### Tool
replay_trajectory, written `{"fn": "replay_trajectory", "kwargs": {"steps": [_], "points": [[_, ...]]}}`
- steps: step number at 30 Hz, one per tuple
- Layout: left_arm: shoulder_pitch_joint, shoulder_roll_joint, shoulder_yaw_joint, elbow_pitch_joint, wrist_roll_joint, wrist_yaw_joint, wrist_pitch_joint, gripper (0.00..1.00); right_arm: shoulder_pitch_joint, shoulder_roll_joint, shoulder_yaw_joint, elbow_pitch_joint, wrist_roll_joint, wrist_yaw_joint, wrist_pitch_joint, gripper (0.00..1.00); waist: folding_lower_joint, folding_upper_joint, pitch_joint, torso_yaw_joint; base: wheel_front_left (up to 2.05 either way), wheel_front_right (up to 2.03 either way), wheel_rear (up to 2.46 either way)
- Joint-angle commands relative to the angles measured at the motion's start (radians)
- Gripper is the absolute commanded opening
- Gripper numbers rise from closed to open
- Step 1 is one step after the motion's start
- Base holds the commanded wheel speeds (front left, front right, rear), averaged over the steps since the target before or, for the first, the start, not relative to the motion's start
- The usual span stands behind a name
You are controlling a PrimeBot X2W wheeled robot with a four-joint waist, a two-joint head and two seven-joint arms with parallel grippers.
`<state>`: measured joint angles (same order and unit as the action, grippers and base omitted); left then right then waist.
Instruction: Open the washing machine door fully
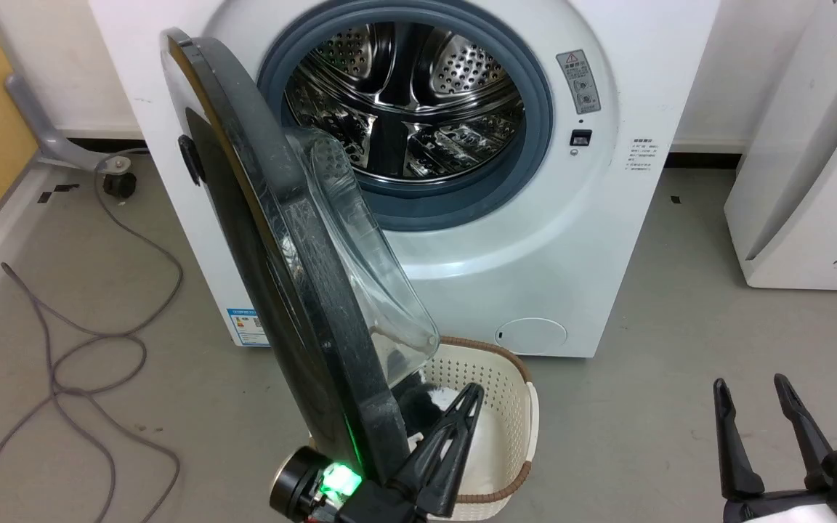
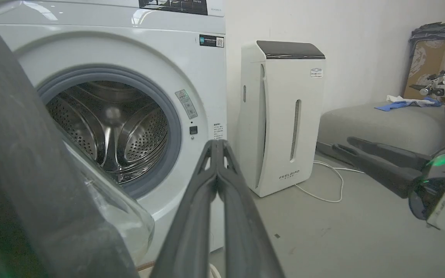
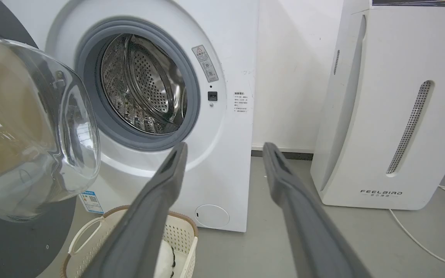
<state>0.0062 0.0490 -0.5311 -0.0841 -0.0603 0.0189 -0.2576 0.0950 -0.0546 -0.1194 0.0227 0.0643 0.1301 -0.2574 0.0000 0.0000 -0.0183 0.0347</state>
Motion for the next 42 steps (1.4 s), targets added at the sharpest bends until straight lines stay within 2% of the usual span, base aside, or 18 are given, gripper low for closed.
{"fn": "replay_trajectory", "kwargs": {"steps": [1, 10, 17, 42], "points": [[0.013, 0.002, 0.007, 0.013, -0.01, 0.005, -0.004, 0.0, -0.008, 0.004, 0.001, 0.003, 0.004, 0.001, -0.004, 1.0, 0.0, 0.0, 0.001, 0.0, 0.0, 0.0, 0.0], [0.03, 0.001, 0.056, 0.11, -0.055, 0.008, -0.004, 0.0, -0.012, 0.004, 0.002, 0.007, 0.011, 0.001, -0.004, 1.0, 0.0, 0.0, 0.006, 0.011, 0.0, 0.0, 0.0], [0.045, 0.001, 0.086, 0.13, -0.071, 0.009, -0.004, 0.0, -0.01, 0.004, 0.004, 0.01, 0.021, 0.001, -0.004, 1.0, 0.0, 0.0, 0.008, 0.041, 0.0, 0.0, 0.0], [0.124, 0.009, 0.174, 0.024, -0.014, 0.026, -0.004, 0.0, 0.008, 0.004, 0.0, 0.017, 0.039, 0.001, -0.004, 1.0, 0.0, 0.0, 0.008, 0.228, 0.0, 0.0, 0.0]]}}
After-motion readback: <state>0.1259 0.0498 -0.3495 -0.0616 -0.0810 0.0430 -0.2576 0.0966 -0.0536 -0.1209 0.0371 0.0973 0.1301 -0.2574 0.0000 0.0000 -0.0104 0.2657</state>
